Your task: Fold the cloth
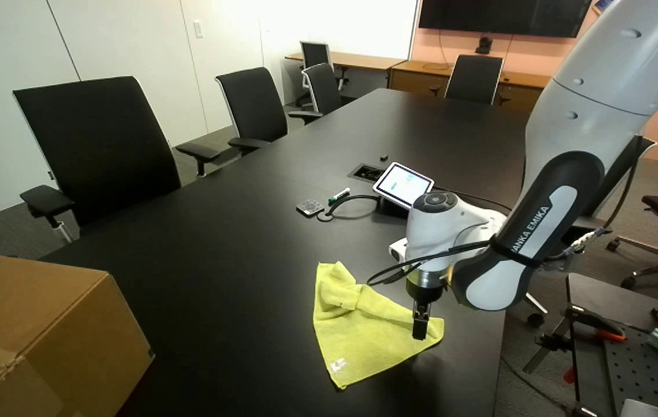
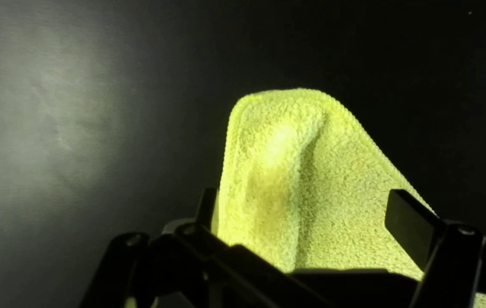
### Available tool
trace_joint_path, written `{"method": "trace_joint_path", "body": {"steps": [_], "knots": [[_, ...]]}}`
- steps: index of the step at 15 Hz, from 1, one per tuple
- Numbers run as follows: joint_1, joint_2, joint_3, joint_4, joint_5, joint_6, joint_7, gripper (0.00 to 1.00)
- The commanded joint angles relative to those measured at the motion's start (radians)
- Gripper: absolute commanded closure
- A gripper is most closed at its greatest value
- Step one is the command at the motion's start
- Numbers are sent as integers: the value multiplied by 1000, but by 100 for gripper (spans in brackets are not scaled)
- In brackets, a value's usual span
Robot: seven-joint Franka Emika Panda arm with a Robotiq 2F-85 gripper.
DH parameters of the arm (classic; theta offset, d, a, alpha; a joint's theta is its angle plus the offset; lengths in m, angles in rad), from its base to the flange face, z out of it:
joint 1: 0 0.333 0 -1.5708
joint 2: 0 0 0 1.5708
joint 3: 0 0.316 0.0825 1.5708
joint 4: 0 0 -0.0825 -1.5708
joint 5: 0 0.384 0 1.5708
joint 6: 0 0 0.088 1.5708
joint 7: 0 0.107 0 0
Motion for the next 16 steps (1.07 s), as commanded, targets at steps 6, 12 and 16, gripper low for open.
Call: {"method": "trace_joint_path", "body": {"steps": [6,12,16], "knots": [[40,55,-37,4,-3,53,39,0],[28,48,-25,8,6,43,38,58],[21,36,-19,8,10,37,36,86]]}}
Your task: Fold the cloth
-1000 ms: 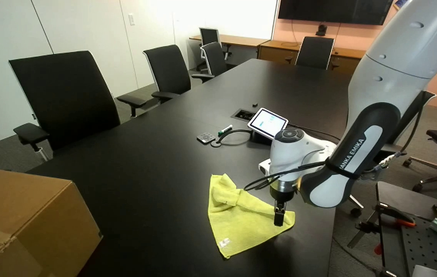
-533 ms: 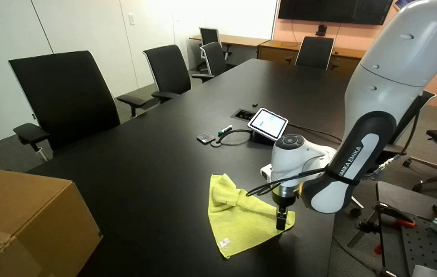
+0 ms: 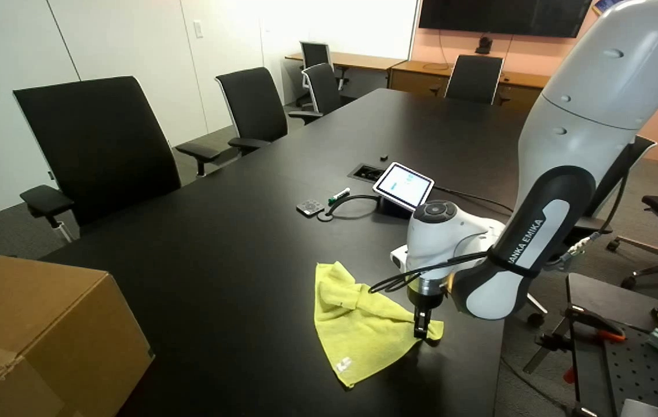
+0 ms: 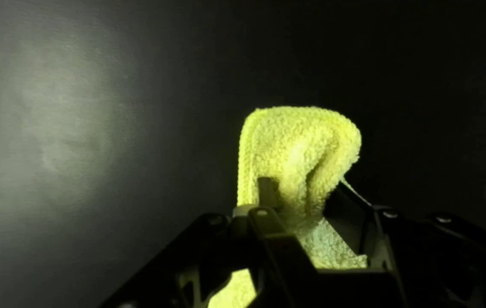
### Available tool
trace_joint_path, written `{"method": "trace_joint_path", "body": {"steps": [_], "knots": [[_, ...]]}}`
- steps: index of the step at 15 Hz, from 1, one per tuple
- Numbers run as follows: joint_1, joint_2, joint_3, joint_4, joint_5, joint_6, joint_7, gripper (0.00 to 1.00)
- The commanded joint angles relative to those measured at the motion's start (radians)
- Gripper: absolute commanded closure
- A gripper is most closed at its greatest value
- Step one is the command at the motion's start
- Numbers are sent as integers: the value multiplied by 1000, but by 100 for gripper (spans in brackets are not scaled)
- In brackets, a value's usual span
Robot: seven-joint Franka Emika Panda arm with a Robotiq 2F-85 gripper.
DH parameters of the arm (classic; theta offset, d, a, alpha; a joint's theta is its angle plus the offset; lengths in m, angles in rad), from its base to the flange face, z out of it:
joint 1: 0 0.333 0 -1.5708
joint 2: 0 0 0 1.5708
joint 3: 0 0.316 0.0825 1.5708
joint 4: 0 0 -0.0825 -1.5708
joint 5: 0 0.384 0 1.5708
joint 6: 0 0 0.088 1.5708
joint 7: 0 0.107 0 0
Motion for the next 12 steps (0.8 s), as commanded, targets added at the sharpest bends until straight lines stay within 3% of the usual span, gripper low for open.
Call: {"method": "trace_joint_path", "body": {"steps": [1,4,6,9,12], "knots": [[9,-16,-8,-3,6,0,13,95],[63,-47,-63,-8,-23,-52,43,100],[150,-65,-149,-7,-76,-92,95,98],[267,-88,-255,3,-198,-166,178,98],[353,-120,-304,19,-344,-241,259,98]]}}
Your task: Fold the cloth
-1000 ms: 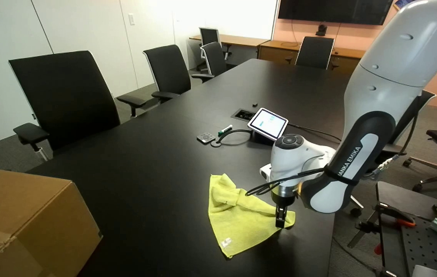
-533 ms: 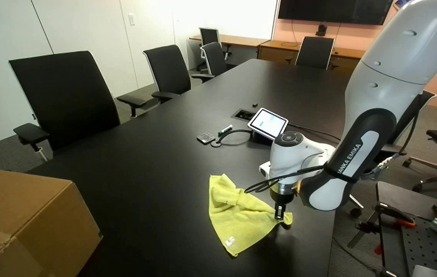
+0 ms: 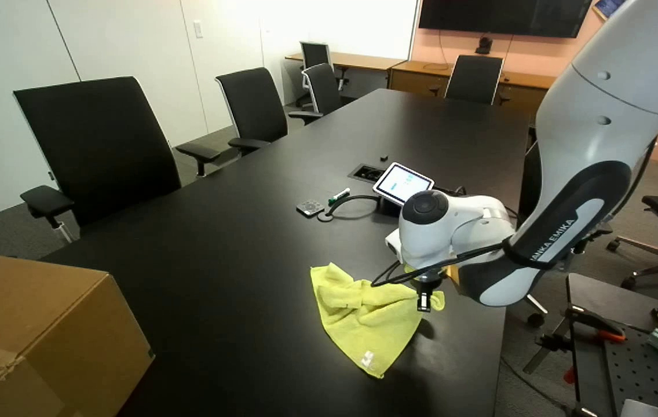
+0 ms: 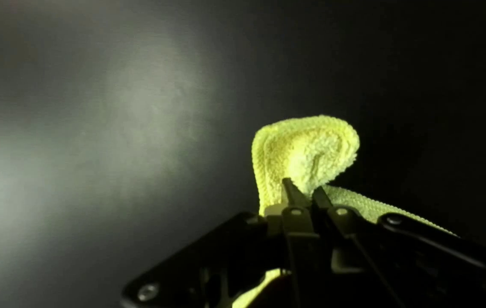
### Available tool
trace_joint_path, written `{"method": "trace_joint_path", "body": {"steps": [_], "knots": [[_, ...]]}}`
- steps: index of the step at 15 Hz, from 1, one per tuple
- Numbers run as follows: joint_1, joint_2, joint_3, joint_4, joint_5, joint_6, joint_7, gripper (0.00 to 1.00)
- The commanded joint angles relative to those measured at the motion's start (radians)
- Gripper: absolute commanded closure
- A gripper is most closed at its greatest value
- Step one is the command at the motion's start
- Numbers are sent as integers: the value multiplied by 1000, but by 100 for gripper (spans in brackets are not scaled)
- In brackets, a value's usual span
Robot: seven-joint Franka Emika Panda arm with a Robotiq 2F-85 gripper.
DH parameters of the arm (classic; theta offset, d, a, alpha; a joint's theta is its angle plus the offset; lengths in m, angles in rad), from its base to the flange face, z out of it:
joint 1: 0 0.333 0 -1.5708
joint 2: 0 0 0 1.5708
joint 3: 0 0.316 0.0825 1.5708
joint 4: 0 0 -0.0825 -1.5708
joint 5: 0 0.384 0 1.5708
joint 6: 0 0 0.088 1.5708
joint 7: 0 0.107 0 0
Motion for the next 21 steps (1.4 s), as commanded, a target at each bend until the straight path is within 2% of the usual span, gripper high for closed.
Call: {"method": "trace_joint_path", "body": {"steps": [1,6,11,16,18,21], "knots": [[106,-39,-53,24,-166,-92,110,98],[103,-36,43,85,-328,-123,180,98],[77,17,135,152,-418,-88,230,98],[91,73,170,210,-554,-44,308,98],[123,109,154,254,-658,-30,390,98],[121,150,177,318,-791,-36,475,98]]}}
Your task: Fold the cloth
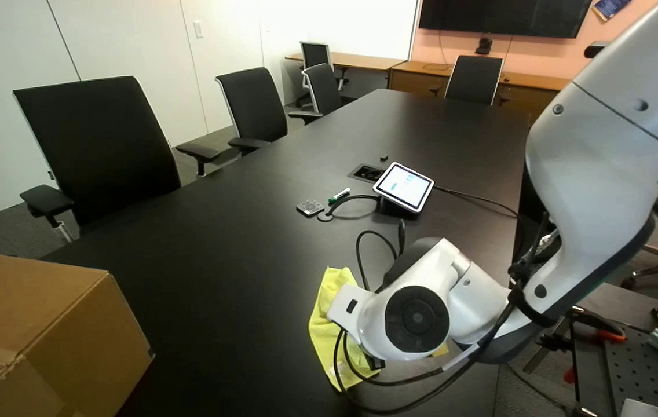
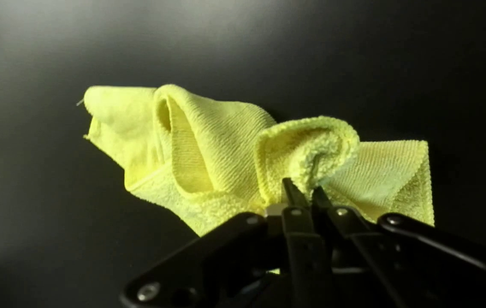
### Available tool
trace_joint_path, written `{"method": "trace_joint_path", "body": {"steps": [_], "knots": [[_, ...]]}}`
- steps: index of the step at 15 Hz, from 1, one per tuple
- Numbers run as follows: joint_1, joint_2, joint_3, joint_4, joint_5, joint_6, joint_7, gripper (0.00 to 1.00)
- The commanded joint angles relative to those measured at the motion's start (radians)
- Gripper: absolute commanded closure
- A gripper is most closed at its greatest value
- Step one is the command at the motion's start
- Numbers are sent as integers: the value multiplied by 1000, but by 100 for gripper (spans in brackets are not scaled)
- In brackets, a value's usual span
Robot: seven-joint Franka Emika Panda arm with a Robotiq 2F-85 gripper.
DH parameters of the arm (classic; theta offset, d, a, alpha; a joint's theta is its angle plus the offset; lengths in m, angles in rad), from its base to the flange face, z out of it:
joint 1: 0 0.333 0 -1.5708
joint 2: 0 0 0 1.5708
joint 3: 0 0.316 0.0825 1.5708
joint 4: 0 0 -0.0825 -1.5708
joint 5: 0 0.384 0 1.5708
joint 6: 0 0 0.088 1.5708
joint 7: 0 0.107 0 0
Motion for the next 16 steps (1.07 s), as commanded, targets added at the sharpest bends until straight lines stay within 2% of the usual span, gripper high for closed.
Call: {"method": "trace_joint_path", "body": {"steps": [1,5,8,10,11,12,13,14,16], "knots": [[-6,68,28,105,-151,1,101,98],[-27,131,73,188,-343,-20,138,98],[-37,175,99,255,-538,-53,208,98],[-66,184,142,284,-661,-85,261,98],[-82,194,164,301,-715,-106,285,95],[-104,189,193,300,-745,-124,295,69],[-126,188,219,302,-761,-139,297,68],[-149,190,243,307,-769,-145,299,63],[-184,189,276,317,-782,-158,319,48]]}}
